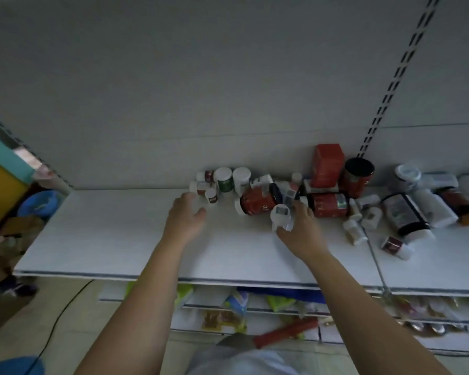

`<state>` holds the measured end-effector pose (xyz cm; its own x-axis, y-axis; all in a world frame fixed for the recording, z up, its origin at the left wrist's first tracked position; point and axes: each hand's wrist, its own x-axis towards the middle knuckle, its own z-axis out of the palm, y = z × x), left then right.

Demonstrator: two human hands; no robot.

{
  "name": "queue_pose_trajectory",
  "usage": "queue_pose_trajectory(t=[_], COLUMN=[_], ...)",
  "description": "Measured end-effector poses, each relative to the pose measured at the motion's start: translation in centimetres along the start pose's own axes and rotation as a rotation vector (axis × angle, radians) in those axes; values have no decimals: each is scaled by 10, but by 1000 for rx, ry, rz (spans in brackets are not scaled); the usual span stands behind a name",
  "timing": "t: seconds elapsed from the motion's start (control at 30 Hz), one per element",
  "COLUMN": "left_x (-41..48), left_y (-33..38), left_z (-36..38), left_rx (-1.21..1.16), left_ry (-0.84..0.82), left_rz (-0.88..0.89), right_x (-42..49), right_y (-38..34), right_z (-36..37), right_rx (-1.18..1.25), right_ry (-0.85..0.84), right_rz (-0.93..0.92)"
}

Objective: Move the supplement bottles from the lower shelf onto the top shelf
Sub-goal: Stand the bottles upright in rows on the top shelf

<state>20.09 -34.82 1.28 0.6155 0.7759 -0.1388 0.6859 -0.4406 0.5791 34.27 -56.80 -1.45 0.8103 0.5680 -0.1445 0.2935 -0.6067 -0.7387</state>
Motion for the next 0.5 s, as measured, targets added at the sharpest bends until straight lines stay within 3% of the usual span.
queue_pose_trajectory(t=[0.23,0.37,0.5], left_x=[73,77,62], left_y=[-8,-8,-1], left_z=[46,57,45], left_rx=[-63,-18,-112], left_ry=[-38,34,-7], left_rz=[87,128,10], right_x=[19,16,3], right_y=[22,27,22], right_z=[38,36,21], right_rx=[253,401,831], right_ry=[99,137,96], right_rz=[18,59,130])
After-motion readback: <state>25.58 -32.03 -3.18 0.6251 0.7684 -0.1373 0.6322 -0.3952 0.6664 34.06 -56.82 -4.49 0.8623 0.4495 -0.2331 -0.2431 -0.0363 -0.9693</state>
